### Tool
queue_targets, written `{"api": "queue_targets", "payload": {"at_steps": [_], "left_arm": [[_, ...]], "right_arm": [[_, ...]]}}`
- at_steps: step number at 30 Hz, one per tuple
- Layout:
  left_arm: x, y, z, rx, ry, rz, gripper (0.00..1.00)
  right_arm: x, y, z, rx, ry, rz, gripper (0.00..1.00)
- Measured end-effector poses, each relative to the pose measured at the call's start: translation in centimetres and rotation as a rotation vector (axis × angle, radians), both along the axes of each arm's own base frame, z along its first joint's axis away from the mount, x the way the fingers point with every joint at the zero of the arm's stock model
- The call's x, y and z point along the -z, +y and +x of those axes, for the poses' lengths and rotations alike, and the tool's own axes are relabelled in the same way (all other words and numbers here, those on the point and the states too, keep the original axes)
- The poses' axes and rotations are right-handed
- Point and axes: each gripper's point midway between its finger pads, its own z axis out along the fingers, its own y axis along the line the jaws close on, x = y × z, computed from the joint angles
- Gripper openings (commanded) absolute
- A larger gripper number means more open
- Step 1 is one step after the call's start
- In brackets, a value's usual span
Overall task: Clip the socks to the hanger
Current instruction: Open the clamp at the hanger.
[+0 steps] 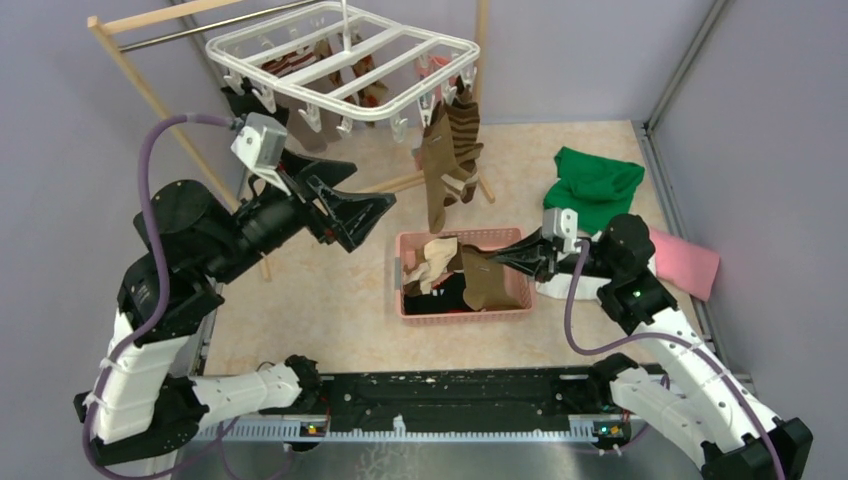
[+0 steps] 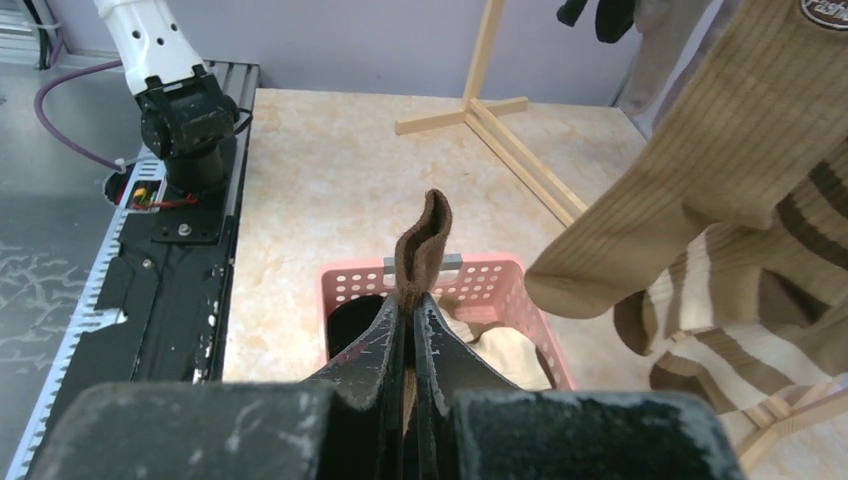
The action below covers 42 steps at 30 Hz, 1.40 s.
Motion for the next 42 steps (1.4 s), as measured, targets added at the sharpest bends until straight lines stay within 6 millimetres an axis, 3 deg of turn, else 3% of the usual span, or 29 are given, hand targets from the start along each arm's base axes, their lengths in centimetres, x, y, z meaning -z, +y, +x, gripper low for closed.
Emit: {"api": "queue_targets", "payload": {"at_steps": [3,6,10,15,18,22,29,36,42], "left_arm": [[-0.1,0.8,-0.3,-0.019,0.001,-0.012,0.93],[1.5,0.3,0.3,-0.024,0.017,0.006,0.9],[4.6,-2.3,2.2,-0.013,0.058,0.06,0.9],[6.8,-6.5,5.4,-0.002,0.077,0.091,0.92],[8.2,-7.8,7.0,-0.023,0.083,0.121,0.92],[8.5,-8.5,9.0,-0.082,0.054,0.133,0.94],[7.2,-8.8,11.2,-0.16,-0.011,0.1,0.98],[8.2,-10.9,13.7,-0.187,0.005,0.1,0.98],[8.2,-11.9,15.6,-0.208,0.032,0.064,0.98]], "right_arm": [[0.1,0.0,0.3,0.012,0.007,0.0,0.0],[0.0,0.0,0.6,0.019,0.003,0.002,0.0],[-0.2,0.1,0.7,0.026,-0.006,0.008,0.0],[-0.3,0.0,0.9,0.036,-0.013,0.012,0.0],[-0.3,0.0,1.1,0.043,-0.014,0.012,0.0],[-0.4,0.0,1.2,0.052,-0.014,0.013,0.0],[-0.1,-0.1,1.8,0.075,-0.006,0.008,0.0],[0.4,-0.1,2.5,0.105,0.018,-0.008,0.0],[-0.6,-0.2,3.0,0.126,0.002,-0.007,0.0]]}}
